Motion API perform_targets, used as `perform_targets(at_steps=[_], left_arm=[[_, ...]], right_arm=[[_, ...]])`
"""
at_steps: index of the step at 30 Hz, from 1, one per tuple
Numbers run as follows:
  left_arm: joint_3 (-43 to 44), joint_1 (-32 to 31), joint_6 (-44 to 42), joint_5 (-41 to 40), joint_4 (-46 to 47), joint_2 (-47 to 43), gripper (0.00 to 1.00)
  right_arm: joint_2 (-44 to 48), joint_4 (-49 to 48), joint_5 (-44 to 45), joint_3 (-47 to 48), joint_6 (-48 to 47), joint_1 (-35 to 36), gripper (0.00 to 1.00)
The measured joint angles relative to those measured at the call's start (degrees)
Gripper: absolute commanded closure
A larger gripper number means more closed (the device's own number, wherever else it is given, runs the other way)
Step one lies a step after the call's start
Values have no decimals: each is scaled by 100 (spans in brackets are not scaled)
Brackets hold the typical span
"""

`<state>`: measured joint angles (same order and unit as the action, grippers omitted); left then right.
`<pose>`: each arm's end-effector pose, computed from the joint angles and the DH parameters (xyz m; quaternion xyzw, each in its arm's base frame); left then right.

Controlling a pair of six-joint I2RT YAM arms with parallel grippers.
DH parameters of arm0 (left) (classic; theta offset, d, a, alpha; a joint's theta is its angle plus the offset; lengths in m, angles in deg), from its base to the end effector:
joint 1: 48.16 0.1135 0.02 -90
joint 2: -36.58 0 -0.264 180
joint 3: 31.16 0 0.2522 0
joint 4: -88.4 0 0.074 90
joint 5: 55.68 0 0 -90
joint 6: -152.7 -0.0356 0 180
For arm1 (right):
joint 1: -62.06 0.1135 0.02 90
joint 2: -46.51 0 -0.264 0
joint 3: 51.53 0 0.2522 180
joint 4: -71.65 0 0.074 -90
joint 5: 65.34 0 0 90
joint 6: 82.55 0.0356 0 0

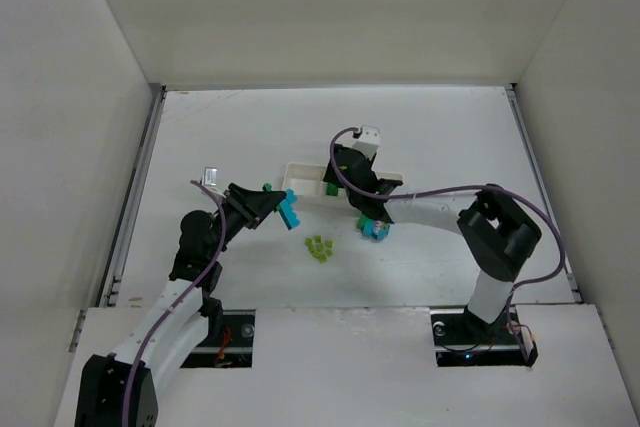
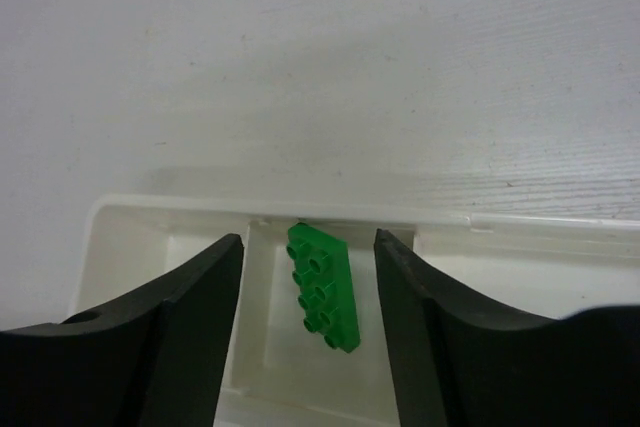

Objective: Sort the legos into containers by color

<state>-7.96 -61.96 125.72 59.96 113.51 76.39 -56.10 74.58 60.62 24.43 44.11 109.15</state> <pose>0.1554 -0.0540 0.2261 -0.1122 0.6487 -0.5724 0.4888 0.2825 0.2732 0.2073 0.0800 0.8327 0.1208 0.5344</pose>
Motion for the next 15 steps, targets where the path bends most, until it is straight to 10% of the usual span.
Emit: perform_targets(at_steps=[10,15], left_arm=[[0,-125,144,-22,85,50,84],[2,-262,433,-15,498,297,84]], right_arm=[[1884,-275,-1147,-1032,103,68,47],[2885,-1453,-2555,-2105,627,68,35]])
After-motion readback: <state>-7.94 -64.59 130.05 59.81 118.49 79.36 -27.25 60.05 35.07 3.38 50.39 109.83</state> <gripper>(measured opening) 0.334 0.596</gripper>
